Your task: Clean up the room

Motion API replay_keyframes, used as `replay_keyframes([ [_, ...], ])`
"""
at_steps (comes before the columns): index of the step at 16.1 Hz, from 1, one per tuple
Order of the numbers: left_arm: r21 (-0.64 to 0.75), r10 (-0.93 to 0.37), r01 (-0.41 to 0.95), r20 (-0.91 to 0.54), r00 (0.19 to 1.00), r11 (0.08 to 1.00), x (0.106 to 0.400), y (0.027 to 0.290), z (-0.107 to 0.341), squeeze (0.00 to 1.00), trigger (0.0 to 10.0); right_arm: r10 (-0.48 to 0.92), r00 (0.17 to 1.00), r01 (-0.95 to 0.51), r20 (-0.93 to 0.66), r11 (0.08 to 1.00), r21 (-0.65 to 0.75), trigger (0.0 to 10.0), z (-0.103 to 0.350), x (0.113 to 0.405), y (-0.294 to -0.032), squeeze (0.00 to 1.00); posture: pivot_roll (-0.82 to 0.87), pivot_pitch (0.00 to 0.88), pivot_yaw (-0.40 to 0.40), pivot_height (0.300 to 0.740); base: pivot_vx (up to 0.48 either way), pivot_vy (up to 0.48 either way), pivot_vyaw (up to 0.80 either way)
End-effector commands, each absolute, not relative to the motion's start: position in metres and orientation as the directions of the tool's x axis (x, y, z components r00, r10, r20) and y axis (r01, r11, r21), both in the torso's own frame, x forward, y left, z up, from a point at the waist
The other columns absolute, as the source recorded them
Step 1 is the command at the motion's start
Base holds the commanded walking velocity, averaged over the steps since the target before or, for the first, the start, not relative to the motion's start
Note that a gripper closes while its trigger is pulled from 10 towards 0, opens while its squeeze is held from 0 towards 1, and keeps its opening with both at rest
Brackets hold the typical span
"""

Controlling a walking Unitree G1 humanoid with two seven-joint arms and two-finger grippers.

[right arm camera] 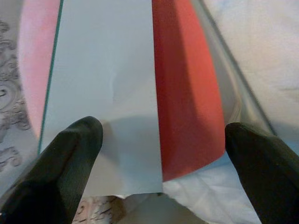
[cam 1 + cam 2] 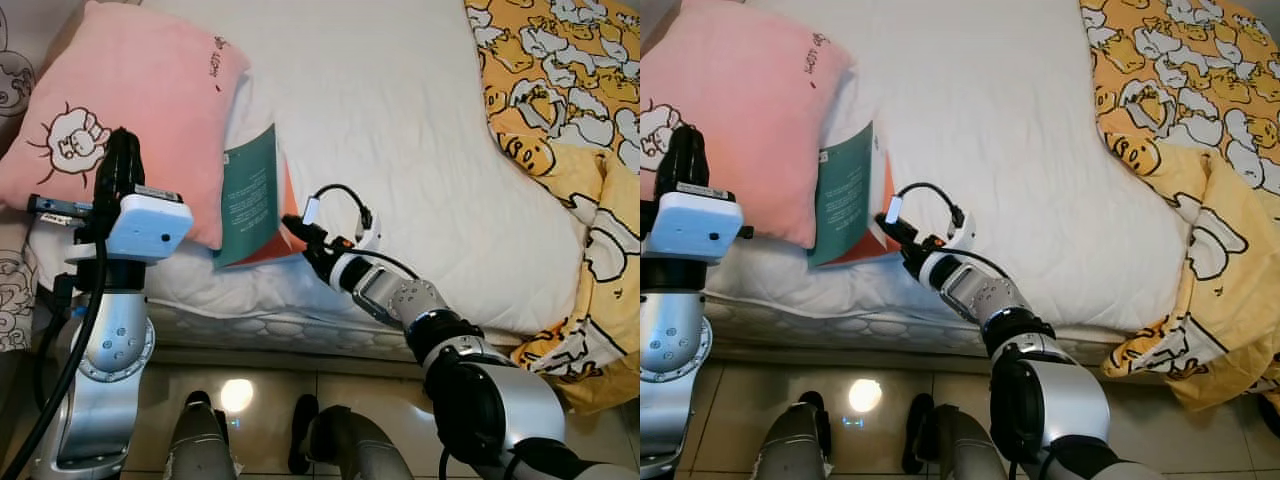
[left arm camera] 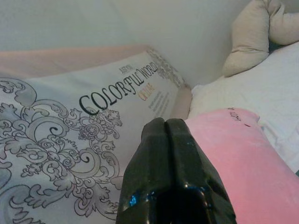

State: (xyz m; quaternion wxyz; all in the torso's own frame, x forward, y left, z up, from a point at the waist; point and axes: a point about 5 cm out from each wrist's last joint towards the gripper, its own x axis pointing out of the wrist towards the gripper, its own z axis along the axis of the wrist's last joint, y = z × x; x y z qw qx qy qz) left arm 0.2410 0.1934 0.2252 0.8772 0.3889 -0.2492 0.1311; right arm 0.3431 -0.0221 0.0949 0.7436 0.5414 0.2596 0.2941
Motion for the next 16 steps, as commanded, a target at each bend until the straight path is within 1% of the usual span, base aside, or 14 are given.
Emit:
replay_keyframes([
  [1,0.628,-0.007,-0.412,0.553,0.833,0.661,0.237,0.185,0.229,0.00,10.0,0.842,0.532,-0.203,0.086,0.029,0.979,10.0,0.124,0.312,0.069,1.00,0.30,0.260,-0.271,0.740,0.000,0.000,0.00],
  [2,0.630,-0.009,-0.411,0.552,0.833,0.659,0.237,0.185,0.229,0.00,10.0,0.842,0.533,-0.201,0.081,0.033,0.979,10.0,0.123,0.312,0.068,1.00,0.30,0.260,-0.271,0.740,0.000,0.000,0.00],
  [3,0.634,-0.014,-0.410,0.553,0.833,0.656,0.237,0.184,0.229,0.00,10.0,0.830,0.558,-0.169,0.004,0.109,0.980,10.0,0.106,0.309,0.062,1.00,0.30,0.259,-0.272,0.740,0.000,0.000,0.00],
  [4,0.635,-0.016,-0.410,0.553,0.833,0.655,0.237,0.184,0.229,0.00,10.0,0.825,0.565,-0.157,-0.026,0.138,0.978,10.0,0.100,0.308,0.059,1.00,0.31,0.259,-0.272,0.740,0.000,0.000,0.00],
  [5,0.635,-0.016,-0.410,0.553,0.833,0.655,0.237,0.184,0.229,0.00,10.0,0.825,0.565,-0.157,-0.026,0.138,0.978,10.0,0.100,0.308,0.059,1.00,0.31,0.259,-0.272,0.740,0.000,0.000,0.00],
  [6,0.636,-0.017,-0.409,0.553,0.833,0.654,0.236,0.184,0.229,0.00,10.0,0.821,0.569,-0.143,-0.056,0.166,0.976,10.0,0.093,0.306,0.057,1.00,0.31,0.259,-0.273,0.740,0.000,0.000,0.00],
  [7,0.638,-0.021,-0.407,0.552,0.833,0.653,0.236,0.182,0.229,0.00,10.0,0.814,0.563,-0.137,-0.146,0.265,0.954,10.0,0.076,0.299,0.052,1.00,0.31,0.258,-0.273,0.740,0.000,0.000,0.00],
  [16,0.638,-0.021,-0.407,0.552,0.833,0.653,0.236,0.182,0.229,0.00,10.0,0.814,0.563,-0.137,-0.146,0.265,0.954,10.0,0.076,0.299,0.052,1.00,0.31,0.258,-0.273,0.740,0.000,0.000,0.00],
])
